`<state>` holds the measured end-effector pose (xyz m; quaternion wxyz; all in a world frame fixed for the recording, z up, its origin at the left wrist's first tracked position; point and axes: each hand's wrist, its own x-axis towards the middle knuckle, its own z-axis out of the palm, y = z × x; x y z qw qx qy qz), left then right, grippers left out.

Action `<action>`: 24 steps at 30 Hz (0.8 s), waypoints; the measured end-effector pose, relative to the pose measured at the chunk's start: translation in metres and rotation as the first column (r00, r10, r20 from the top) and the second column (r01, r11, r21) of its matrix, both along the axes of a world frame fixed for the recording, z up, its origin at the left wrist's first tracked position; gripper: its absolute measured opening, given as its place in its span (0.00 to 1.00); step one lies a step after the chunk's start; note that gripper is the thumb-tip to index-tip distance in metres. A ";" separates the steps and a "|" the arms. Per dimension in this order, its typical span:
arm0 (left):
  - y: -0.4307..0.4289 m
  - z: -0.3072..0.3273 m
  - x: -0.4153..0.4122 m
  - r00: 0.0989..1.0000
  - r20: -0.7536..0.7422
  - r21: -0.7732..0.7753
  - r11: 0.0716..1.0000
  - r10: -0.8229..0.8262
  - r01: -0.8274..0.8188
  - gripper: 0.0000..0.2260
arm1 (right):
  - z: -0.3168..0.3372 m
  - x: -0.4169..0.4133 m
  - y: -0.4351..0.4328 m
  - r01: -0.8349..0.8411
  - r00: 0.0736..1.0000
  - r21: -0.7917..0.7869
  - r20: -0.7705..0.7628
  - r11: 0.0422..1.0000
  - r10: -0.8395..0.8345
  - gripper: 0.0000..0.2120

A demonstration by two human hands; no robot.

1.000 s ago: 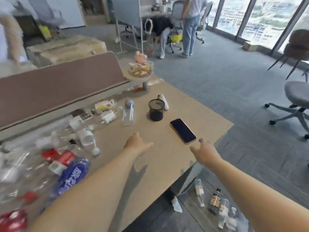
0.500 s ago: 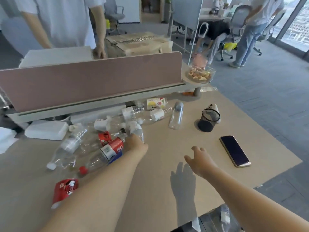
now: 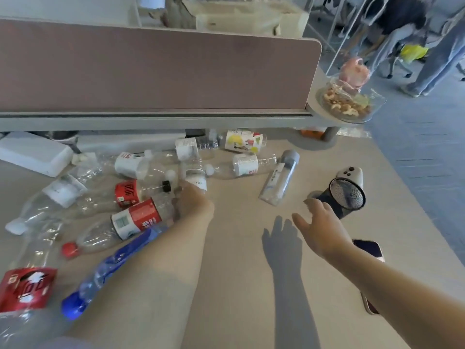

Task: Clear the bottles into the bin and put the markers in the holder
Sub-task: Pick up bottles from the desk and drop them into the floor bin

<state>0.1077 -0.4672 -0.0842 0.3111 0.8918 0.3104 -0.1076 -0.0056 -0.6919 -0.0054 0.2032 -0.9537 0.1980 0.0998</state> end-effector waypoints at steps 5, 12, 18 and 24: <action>-0.007 -0.006 -0.009 0.993 0.063 0.091 0.992 -0.098 0.092 0.34 | -0.008 0.011 -0.029 0.002 1.000 0.063 -0.022 0.998 0.000 0.24; -0.015 0.023 -0.013 0.994 0.038 0.041 0.994 -0.106 0.105 0.33 | -0.006 0.065 -0.043 0.045 0.999 0.141 -0.010 0.989 -0.044 0.23; -0.039 0.088 -0.007 0.983 0.057 0.046 0.984 -0.175 0.173 0.34 | -0.029 0.121 -0.021 0.190 0.972 -0.043 -0.134 0.981 -0.195 0.24; -0.026 0.107 -0.017 0.976 0.048 0.075 0.975 -0.213 0.209 0.34 | -0.074 0.118 0.001 0.285 0.950 -0.233 -0.057 0.930 -0.306 0.10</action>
